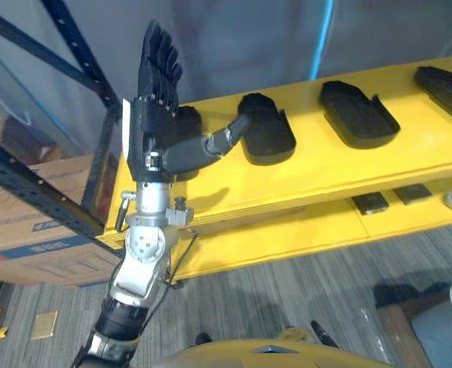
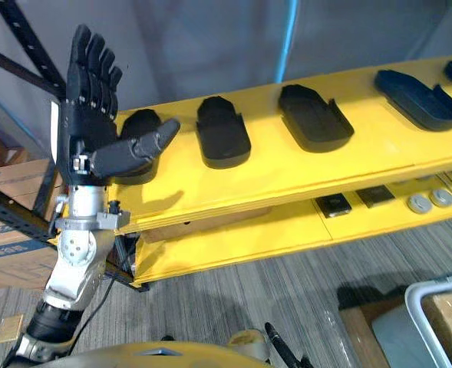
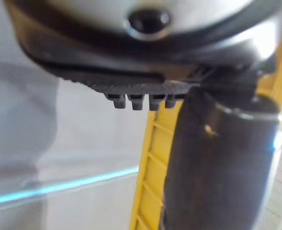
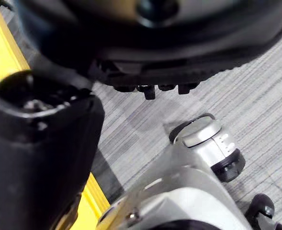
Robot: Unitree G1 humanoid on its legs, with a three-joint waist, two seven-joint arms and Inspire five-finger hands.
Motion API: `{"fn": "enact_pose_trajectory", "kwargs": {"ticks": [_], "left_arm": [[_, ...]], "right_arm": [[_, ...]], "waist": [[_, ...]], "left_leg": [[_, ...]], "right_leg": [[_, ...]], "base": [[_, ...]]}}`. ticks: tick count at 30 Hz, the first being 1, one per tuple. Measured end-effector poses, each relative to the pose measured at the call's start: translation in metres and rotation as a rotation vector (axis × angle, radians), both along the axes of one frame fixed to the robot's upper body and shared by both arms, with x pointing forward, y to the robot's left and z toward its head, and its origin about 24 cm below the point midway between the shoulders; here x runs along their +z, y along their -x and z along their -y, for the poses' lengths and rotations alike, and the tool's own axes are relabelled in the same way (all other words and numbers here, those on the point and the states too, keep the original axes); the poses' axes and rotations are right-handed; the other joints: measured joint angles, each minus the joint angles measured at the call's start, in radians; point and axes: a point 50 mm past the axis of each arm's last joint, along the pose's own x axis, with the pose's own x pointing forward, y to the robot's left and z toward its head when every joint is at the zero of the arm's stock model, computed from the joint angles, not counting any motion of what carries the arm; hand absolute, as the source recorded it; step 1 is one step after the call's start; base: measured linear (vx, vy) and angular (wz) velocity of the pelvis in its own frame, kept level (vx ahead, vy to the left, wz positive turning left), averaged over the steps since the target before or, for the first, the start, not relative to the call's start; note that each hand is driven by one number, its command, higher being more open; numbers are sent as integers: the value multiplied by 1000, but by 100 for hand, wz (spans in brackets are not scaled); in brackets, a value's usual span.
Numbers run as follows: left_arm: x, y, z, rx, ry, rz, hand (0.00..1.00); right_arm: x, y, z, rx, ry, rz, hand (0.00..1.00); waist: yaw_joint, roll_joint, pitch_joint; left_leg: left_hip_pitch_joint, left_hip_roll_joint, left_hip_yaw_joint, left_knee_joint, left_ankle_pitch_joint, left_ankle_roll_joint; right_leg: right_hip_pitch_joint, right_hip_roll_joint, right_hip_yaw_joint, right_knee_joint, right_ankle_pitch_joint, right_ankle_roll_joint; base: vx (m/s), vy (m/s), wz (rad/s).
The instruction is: Walk over and take three plastic housings, then place them on the shelf
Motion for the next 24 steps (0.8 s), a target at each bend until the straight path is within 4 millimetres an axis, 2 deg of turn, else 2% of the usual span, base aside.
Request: {"fn": "enact_pose_trajectory", "kwargs": {"ticks": [3,6,8,9,10,11,12,14,17,19,20,24], "left_arm": [[-22,10,-4,-32,-56,-95,100],[-41,20,-3,-205,-122,-195,100],[-66,28,0,-435,-153,-363,100],[-74,30,2,-493,-165,-411,100],[-93,36,6,-608,-189,-518,100],[-113,44,11,-726,-189,-643,100],[-122,48,13,-777,-185,-705,100],[-154,70,14,-943,-130,-921,100],[-171,94,10,-1112,-117,-1065,100],[-173,102,6,-1209,-120,-1098,100],[-173,107,3,-1253,-61,-1106,100],[-172,112,2,-1331,33,-1101,100]], "right_arm": [[1,-12,3,60,13,9,100],[0,-30,2,100,18,26,100],[2,-46,1,120,16,55,100],[2,-50,1,123,16,63,100],[3,-58,1,130,15,78,100],[4,-65,0,135,13,91,100],[4,-67,0,137,12,97,100],[5,-73,0,143,7,109,100],[6,-73,6,146,7,98,100],[5,-69,12,147,11,71,100],[6,-70,15,148,12,63,100],[8,-68,26,160,24,50,100]], "waist": [[35,-3,-14],[62,-12,-13],[83,-18,-14],[85,-18,-14],[86,-17,-15],[86,-16,-16],[86,-14,-17],[84,-14,-17],[82,-15,-17],[81,-13,-17],[78,-13,-17],[76,-7,-20]], "left_leg": [[-20,-5,-34,-1,11,6],[-34,-9,-65,-1,19,9],[-34,-11,-75,-1,19,9],[-36,-12,-79,-1,20,10],[-40,-14,-84,-1,21,11],[-46,-14,-87,-1,21,12],[-48,-14,-87,-1,21,12],[-52,-14,-86,-1,18,8],[-52,-13,-80,0,15,4],[-52,-12,-75,0,13,2],[-51,-10,-71,0,12,1],[-44,-7,-67,-1,10,-2]], "right_leg": [[1,-4,-35,-1,-4,-1],[6,-7,-65,-2,-9,-6],[19,-7,-79,-13,-12,-9],[21,-7,-82,-15,-12,-9],[20,-8,-86,-16,-12,-9],[17,-8,-88,-18,-12,-9],[16,-8,-89,-20,-12,-9],[16,-7,-88,-31,-10,-7],[16,-5,-86,-34,-4,2],[16,-4,-84,-36,-4,2],[16,-2,-81,-39,-4,2],[25,2,-79,-49,-3,1]], "base": [[-29,-7,34],[-33,3,31],[-20,4,18],[-12,4,15],[-7,7,13],[0,8,10],[20,6,4],[42,-1,-1],[84,-16,-3],[69,-18,-6],[51,-20,-8],[14,-12,-3]]}}
